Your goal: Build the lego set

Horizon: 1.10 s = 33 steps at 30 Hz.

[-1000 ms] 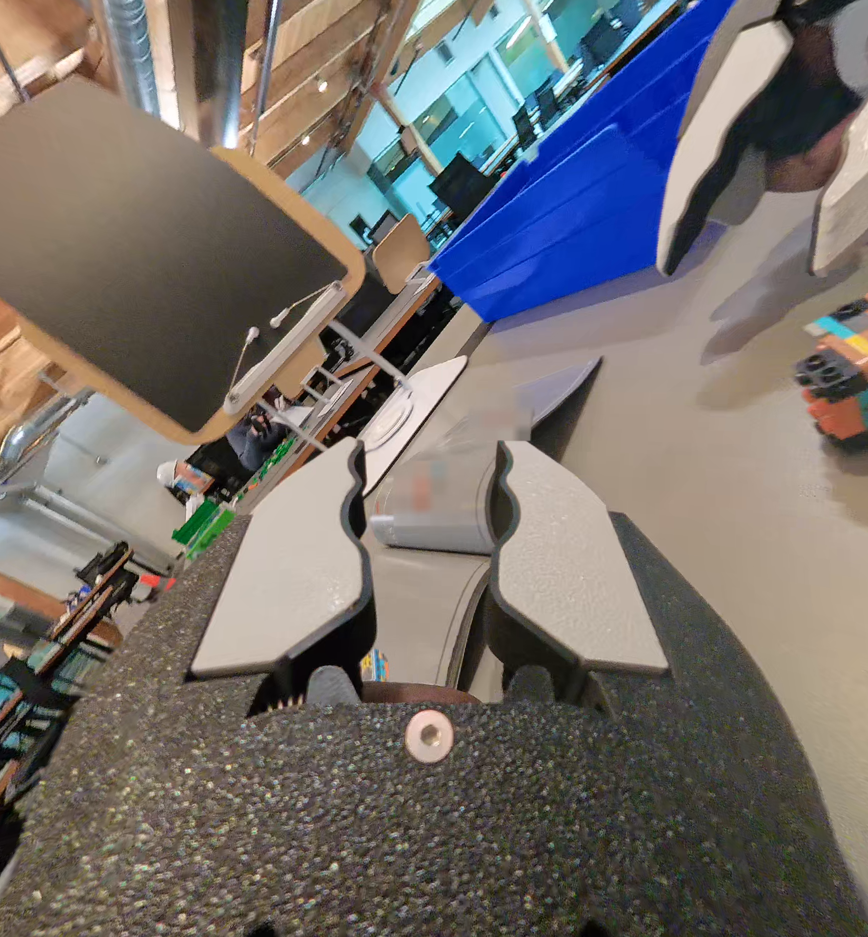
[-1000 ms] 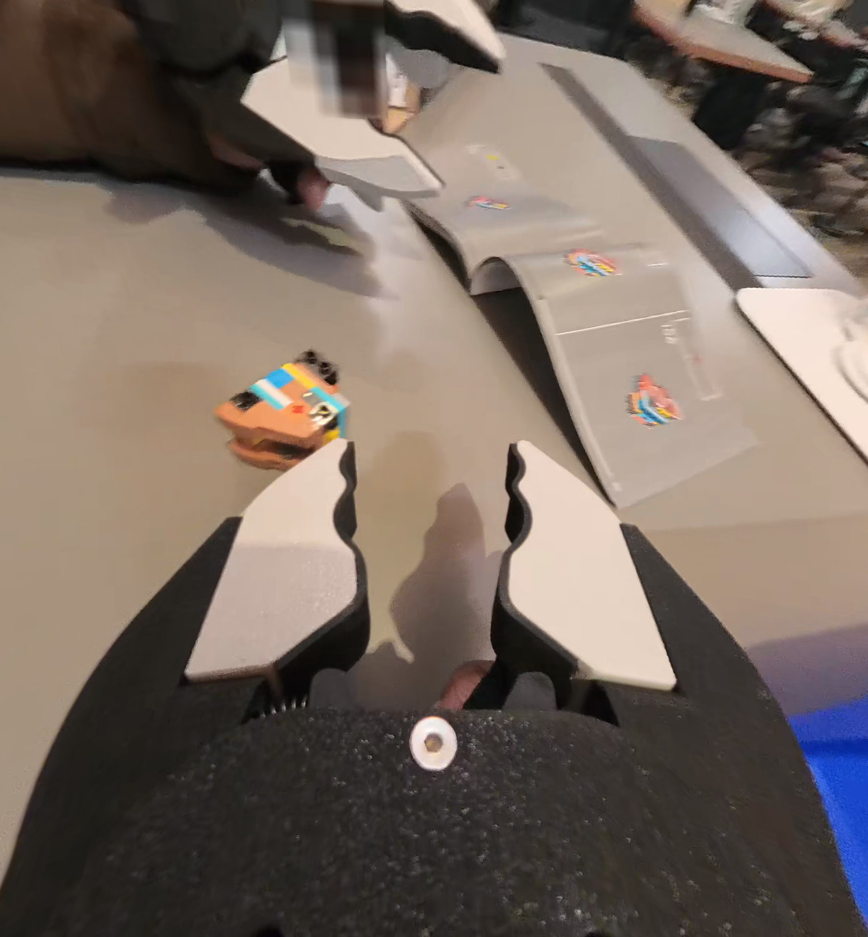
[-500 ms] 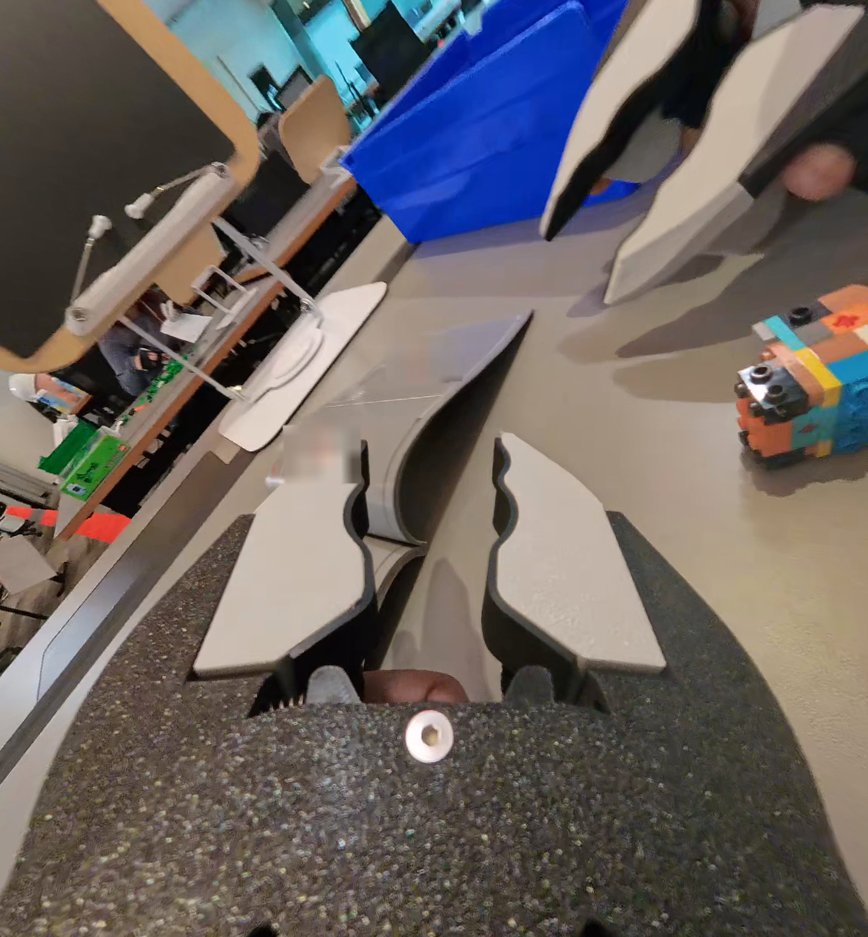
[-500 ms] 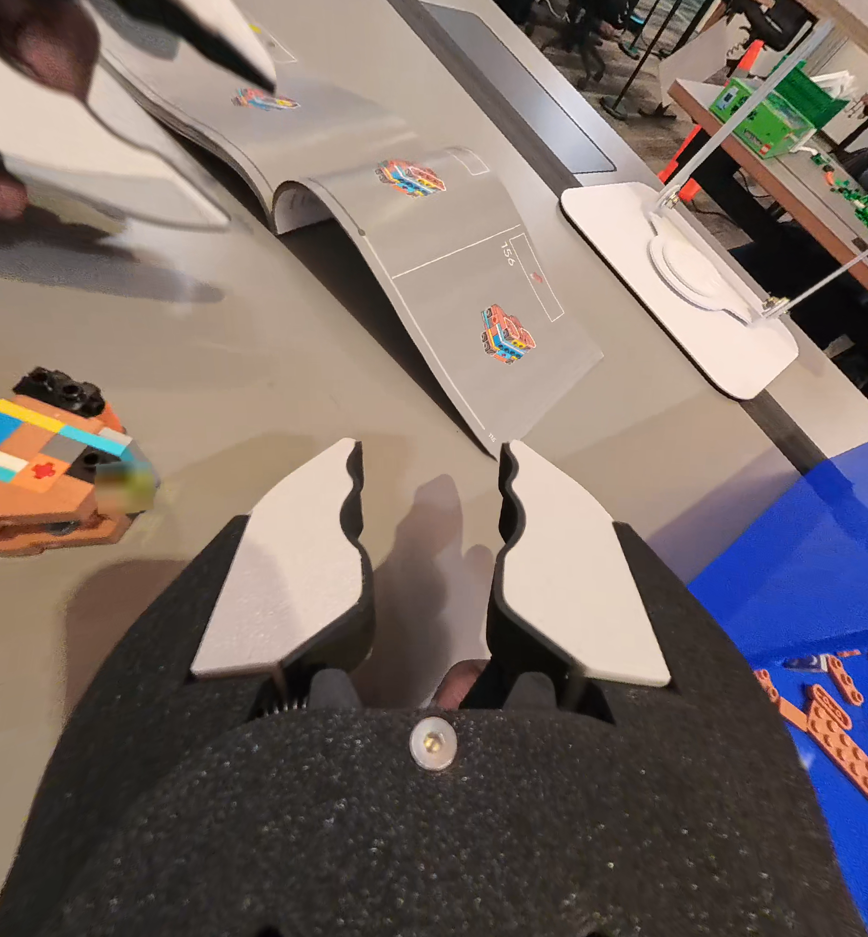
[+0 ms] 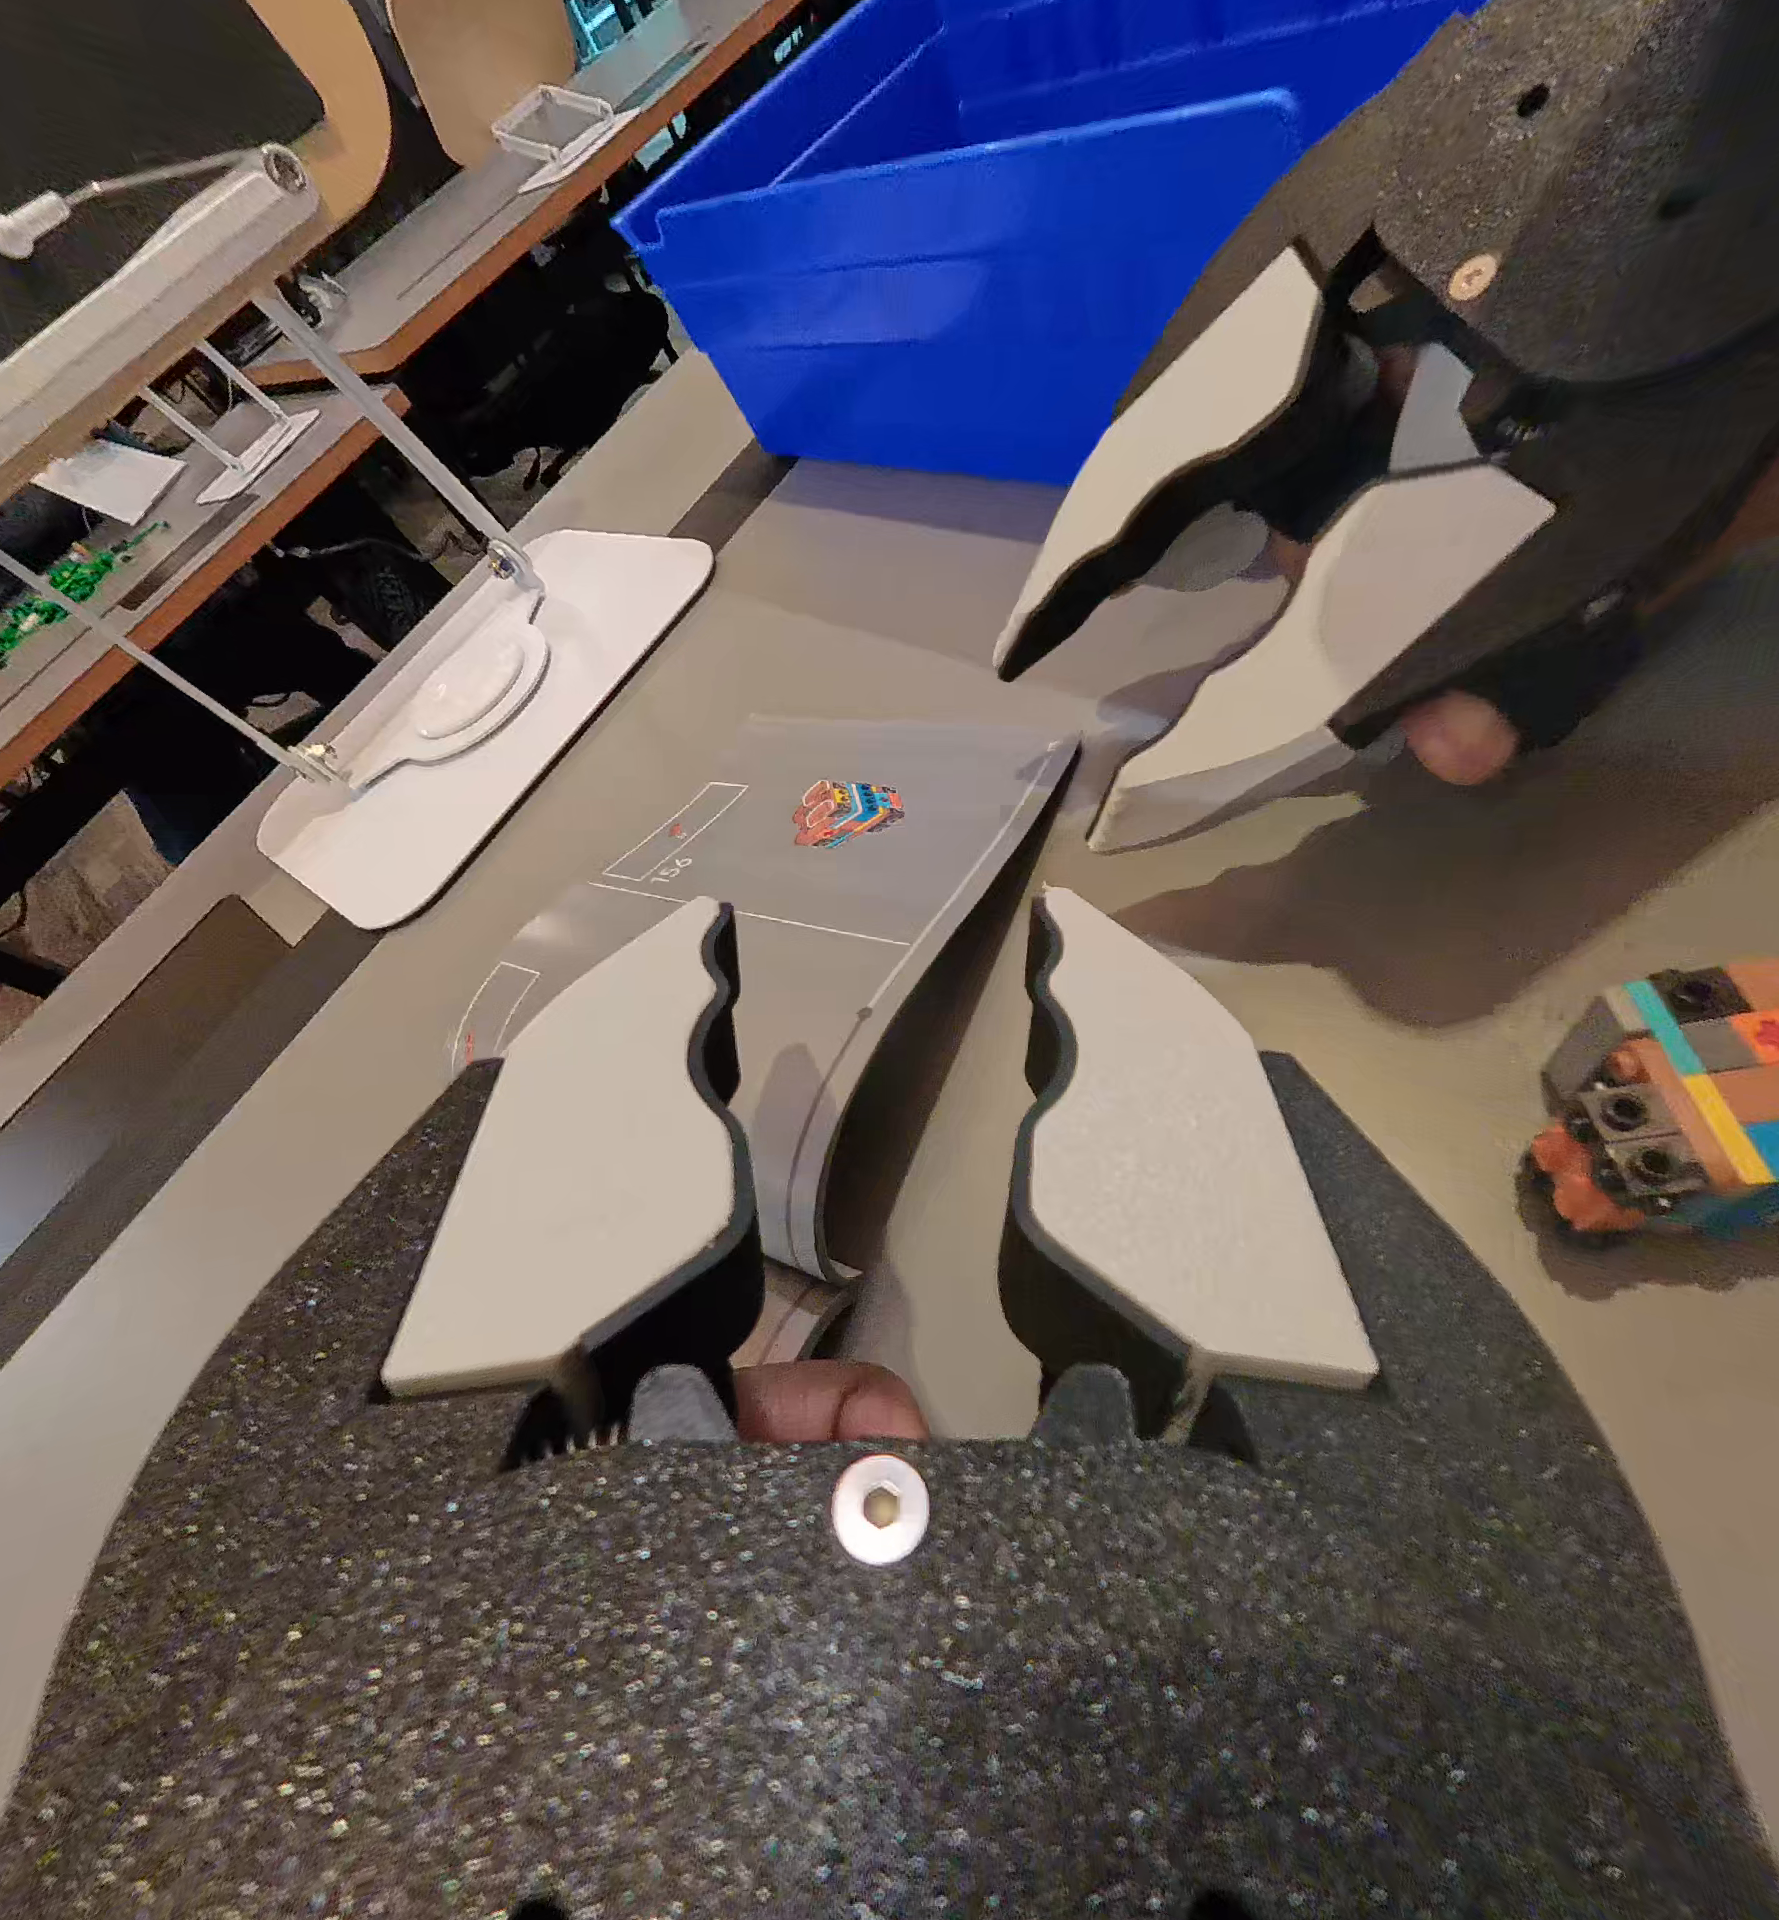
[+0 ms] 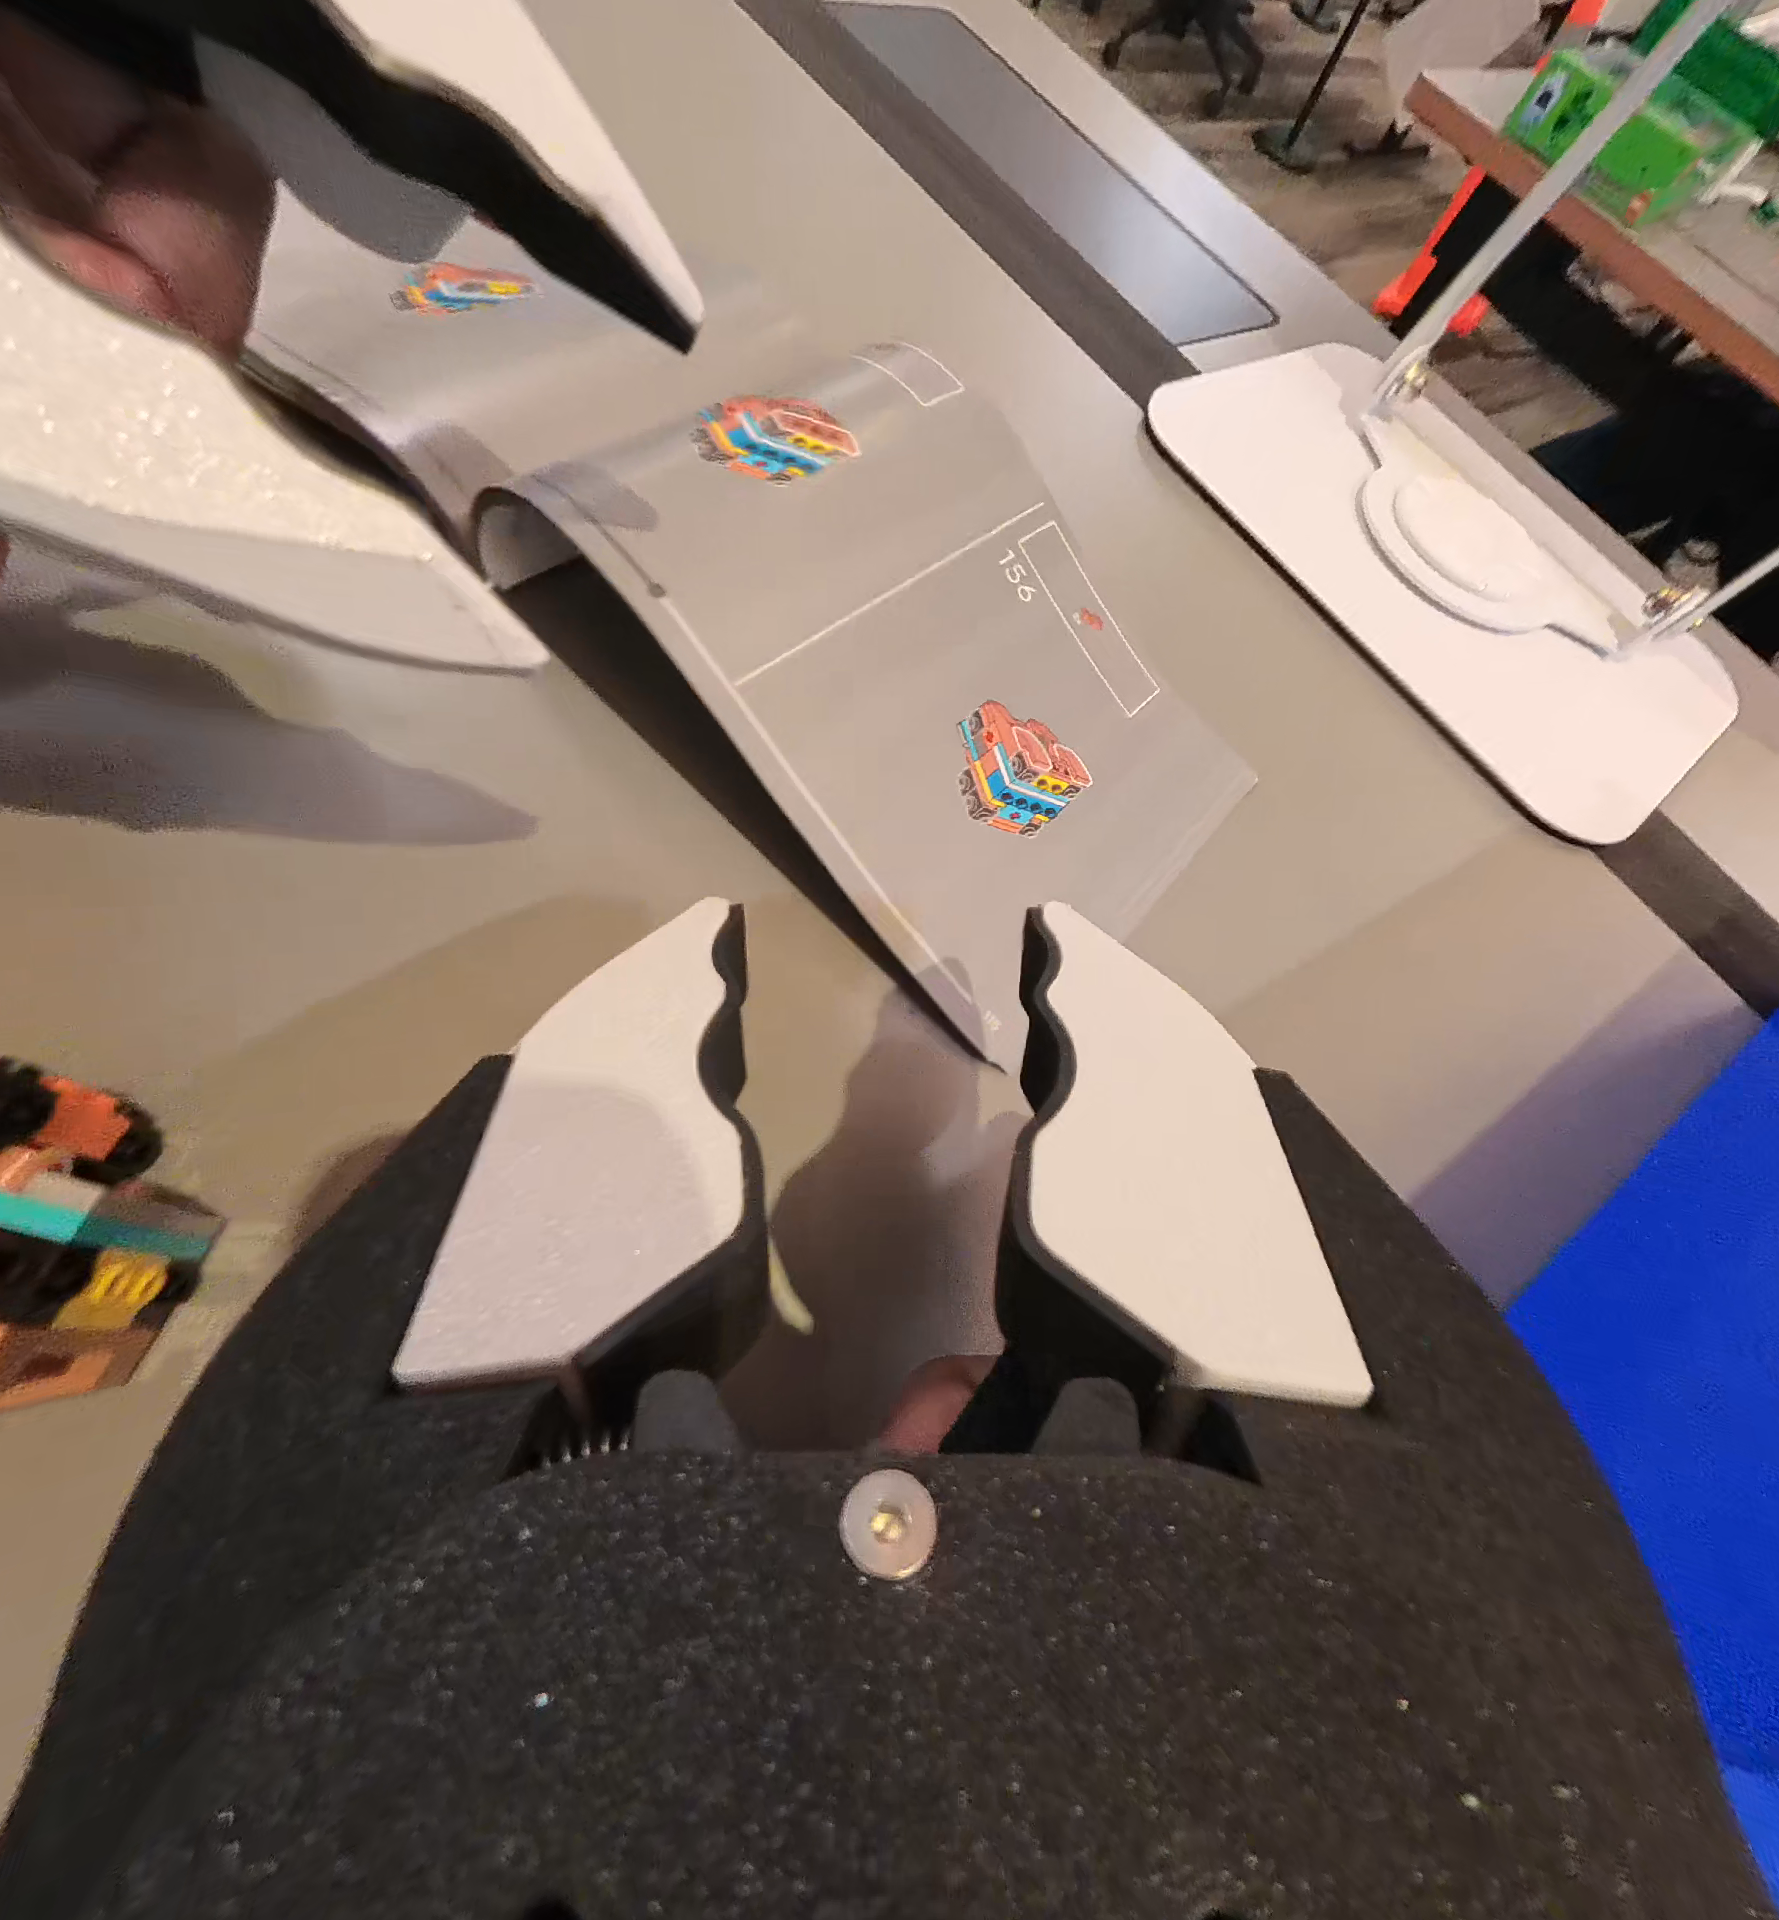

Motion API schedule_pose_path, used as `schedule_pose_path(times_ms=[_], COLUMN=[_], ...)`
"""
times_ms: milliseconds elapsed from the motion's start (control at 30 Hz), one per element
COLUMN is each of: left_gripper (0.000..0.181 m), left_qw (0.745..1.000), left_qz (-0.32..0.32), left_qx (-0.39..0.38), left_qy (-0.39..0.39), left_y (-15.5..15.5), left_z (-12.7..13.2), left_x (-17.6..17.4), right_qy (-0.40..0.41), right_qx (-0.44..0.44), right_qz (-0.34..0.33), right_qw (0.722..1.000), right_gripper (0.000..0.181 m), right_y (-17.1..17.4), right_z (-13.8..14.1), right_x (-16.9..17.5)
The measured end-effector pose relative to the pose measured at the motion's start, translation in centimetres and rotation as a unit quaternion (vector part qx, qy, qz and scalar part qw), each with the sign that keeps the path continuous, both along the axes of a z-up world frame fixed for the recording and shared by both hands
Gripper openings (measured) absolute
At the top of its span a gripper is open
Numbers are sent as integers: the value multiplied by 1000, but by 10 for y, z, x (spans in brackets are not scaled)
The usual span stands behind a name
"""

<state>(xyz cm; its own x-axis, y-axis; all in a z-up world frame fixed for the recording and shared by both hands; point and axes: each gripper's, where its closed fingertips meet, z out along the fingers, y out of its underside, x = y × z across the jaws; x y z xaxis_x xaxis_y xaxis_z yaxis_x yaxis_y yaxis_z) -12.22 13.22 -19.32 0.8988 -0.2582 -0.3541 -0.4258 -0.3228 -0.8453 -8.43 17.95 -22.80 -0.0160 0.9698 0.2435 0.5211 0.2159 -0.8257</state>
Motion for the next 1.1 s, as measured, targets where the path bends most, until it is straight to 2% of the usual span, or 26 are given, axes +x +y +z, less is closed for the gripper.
schedule_pose_path(times_ms=[200, 567, 1100], left_gripper=[52, 51, 49], left_qw=[999, 997, 996], left_qz=[19, 28, 40], left_qx=[29, 69, 74], left_qy=[1, -7, 24], left_y=[-5, -10, -11], left_z=[-15, -6, -8], left_x=[-6, -8, -13], right_qy=[4, -13, -10], right_qx=[-28, -21, -30], right_qz=[-2, 13, 8], right_qw=[1000, 1000, 999], right_gripper=[50, 50, 47], right_y=[5, 1, 3], right_z=[1, -4, -3], right_x=[-12, -12, -12])
